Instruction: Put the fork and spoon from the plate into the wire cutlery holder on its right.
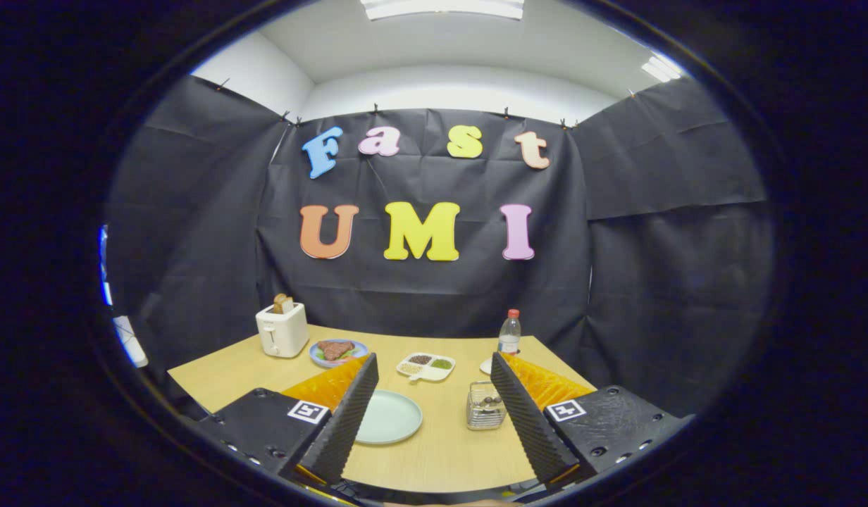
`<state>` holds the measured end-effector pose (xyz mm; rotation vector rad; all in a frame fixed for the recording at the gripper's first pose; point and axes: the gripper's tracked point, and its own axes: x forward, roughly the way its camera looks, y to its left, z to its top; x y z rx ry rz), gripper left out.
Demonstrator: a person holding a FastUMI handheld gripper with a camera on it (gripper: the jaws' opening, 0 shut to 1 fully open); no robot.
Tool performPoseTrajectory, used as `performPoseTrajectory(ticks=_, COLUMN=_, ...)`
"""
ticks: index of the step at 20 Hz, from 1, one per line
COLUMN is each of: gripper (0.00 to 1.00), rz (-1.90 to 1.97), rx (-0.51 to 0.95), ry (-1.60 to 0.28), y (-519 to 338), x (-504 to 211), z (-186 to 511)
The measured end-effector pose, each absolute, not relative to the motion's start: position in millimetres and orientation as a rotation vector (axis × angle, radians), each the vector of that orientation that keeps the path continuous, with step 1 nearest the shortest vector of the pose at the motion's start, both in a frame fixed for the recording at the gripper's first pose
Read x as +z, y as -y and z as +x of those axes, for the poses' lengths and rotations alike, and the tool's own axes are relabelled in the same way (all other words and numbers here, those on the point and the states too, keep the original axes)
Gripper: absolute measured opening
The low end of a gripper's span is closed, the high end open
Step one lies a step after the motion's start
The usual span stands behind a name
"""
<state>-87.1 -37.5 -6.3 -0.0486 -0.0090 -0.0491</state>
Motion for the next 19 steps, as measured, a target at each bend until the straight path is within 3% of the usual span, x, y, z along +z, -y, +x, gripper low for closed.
performPoseTrajectory(ticks=19, gripper=0.96, rz=0.021, rx=-0.064, ry=0.023, y=39, x=11, z=-123)
